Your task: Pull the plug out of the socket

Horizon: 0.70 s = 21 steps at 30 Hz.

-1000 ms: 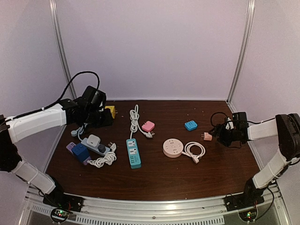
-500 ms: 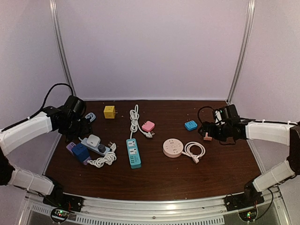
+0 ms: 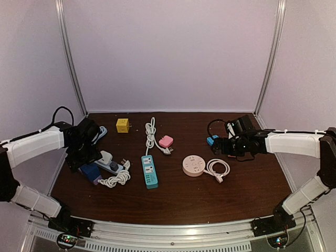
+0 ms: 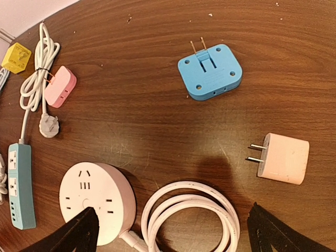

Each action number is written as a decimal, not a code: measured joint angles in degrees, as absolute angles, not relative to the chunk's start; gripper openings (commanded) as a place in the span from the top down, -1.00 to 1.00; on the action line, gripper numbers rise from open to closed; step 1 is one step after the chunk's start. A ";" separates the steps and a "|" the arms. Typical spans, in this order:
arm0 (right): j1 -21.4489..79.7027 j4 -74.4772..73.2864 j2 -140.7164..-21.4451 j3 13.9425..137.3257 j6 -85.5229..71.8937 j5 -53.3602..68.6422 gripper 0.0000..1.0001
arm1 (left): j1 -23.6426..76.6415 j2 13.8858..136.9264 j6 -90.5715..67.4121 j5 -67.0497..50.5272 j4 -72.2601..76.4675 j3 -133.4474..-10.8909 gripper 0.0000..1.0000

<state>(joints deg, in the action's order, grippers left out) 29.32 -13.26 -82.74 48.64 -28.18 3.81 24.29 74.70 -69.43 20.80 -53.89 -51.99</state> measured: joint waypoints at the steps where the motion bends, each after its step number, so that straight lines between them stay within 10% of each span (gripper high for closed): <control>1: 29.80 -13.32 -83.05 48.73 -28.18 3.75 -1.00 | 24.29 75.02 -70.39 20.78 -54.11 -51.72 -0.91; 13: 31.83 -13.47 -83.53 48.80 -28.25 2.81 -1.00 | 24.32 75.55 -74.32 18.37 -48.71 -46.35 0.14; 21: 32.93 -13.39 -83.50 48.71 -28.47 2.22 -1.00 | 26.22 77.87 -67.90 18.70 -46.52 -47.33 0.37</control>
<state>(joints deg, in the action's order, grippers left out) 32.93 -13.39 -83.50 48.71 -28.47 2.22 26.22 77.87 -67.90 18.70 -46.52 -47.33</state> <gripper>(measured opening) 0.997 0.616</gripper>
